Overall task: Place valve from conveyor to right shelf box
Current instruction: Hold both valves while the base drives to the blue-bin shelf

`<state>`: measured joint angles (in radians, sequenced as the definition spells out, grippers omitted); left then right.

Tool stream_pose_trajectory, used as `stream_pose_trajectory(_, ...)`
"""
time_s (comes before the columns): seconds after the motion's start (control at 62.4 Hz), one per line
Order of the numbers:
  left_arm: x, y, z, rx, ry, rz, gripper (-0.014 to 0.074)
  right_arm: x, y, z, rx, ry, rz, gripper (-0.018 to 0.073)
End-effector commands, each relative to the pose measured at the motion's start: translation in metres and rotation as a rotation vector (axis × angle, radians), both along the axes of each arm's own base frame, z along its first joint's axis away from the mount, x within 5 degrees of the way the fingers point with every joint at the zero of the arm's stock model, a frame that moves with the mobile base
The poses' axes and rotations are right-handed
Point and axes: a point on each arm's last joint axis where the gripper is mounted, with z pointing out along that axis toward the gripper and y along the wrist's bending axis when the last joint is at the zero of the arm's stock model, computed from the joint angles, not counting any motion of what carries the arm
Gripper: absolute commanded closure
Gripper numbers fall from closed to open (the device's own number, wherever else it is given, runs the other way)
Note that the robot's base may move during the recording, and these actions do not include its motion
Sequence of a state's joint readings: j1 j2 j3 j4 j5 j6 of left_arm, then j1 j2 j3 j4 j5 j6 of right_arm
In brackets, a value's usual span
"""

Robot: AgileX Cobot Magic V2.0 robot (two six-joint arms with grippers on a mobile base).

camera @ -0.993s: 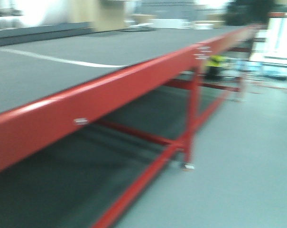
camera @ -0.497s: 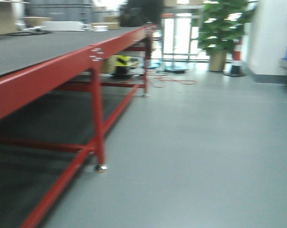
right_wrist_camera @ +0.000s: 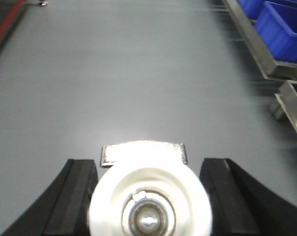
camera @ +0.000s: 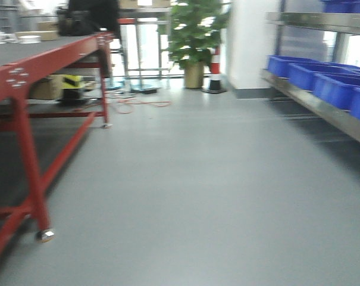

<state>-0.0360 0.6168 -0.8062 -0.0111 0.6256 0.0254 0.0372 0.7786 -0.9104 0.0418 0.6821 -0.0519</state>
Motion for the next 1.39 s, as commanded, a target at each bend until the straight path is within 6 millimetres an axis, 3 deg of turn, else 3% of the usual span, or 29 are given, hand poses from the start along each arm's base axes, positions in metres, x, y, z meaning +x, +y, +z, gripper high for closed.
stream_pose_trajectory(0.0, -0.0004, -0.0001, 0.0060, -0.006, -0.051, 0.000, 0.0708, -0.0015, -0.0010, 0.0119, 0.000, -0.096, -0.007, 0.0723)
stream_pose_trajectory(1.378, -0.0004, -0.0001, 0.0060, -0.006, -0.051, 0.000, 0.0708, -0.0015, -0.0010, 0.0119, 0.000, -0.096, -0.007, 0.0723)
